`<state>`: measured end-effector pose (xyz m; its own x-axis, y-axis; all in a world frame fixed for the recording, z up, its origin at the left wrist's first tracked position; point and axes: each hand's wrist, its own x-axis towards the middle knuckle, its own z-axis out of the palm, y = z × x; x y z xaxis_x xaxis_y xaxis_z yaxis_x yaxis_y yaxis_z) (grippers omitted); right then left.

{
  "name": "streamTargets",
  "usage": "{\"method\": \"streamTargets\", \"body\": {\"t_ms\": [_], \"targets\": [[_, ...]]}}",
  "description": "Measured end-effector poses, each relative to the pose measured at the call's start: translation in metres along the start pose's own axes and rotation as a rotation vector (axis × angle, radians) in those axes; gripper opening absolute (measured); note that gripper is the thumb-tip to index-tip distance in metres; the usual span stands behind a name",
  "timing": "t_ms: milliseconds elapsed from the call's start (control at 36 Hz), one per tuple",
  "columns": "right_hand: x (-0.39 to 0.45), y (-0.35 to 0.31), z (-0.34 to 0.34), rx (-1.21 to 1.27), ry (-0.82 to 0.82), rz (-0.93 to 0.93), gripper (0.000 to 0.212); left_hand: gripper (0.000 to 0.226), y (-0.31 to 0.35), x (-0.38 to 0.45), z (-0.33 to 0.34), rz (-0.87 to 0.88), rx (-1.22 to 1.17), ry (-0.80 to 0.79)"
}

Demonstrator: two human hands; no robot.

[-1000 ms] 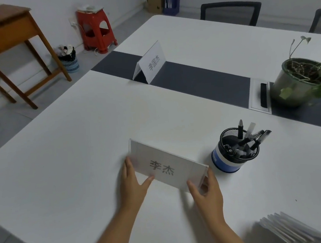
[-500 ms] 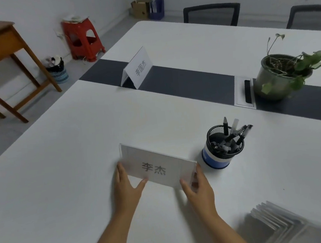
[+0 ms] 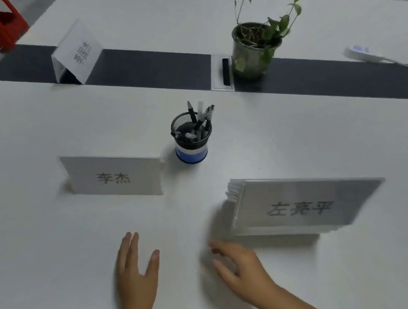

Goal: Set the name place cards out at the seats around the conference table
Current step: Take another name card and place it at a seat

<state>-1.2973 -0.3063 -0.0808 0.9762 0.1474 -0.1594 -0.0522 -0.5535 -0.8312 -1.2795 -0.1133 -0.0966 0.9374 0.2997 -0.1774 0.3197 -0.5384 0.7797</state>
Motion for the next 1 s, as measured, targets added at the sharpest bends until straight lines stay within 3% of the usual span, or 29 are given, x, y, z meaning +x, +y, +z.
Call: {"method": "streamTargets", "body": {"t_ms": [56, 167, 278, 417, 472, 556, 639, 833, 1000], "targets": [[-0.021, 0.017, -0.018, -0.032, 0.089, 0.002, 0.028, 0.053, 0.011, -0.019, 0.014, 0.004, -0.065, -0.033], [-0.044, 0.034, -0.066, 0.001, 0.347, 0.027, 0.027, 0.054, 0.049, -0.041, 0.041, 0.051, -0.229, -0.019], [-0.054, 0.039, -0.114, 0.043, 0.605, 0.035, 0.009, 0.049, 0.104, -0.049, 0.057, 0.148, -0.344, -0.086], [-0.056, 0.040, -0.167, 0.112, 0.827, 0.083, 0.013, 0.050, 0.157, -0.050, 0.072, 0.205, -0.401, -0.063], [-0.053, 0.038, -0.180, 0.162, 0.813, 0.127, 0.024, 0.055, 0.166, -0.050, 0.077, 0.196, -0.407, -0.026], [-0.043, 0.032, -0.189, 0.252, 0.637, 0.150, 0.047, 0.052, 0.171, -0.050, 0.081, 0.182, -0.385, 0.003], [-0.035, 0.027, -0.192, 0.331, 0.534, 0.116, 0.047, 0.052, 0.174, -0.051, 0.080, 0.163, -0.386, 0.025], [-0.040, 0.025, -0.201, 0.358, 0.560, 0.023, 0.043, 0.050, 0.190, -0.064, 0.072, 0.180, -0.381, 0.115], [-0.055, 0.020, -0.230, 0.442, 0.638, -0.064, 0.043, 0.050, 0.219, -0.085, 0.068, 0.361, -0.380, 0.203]]}}
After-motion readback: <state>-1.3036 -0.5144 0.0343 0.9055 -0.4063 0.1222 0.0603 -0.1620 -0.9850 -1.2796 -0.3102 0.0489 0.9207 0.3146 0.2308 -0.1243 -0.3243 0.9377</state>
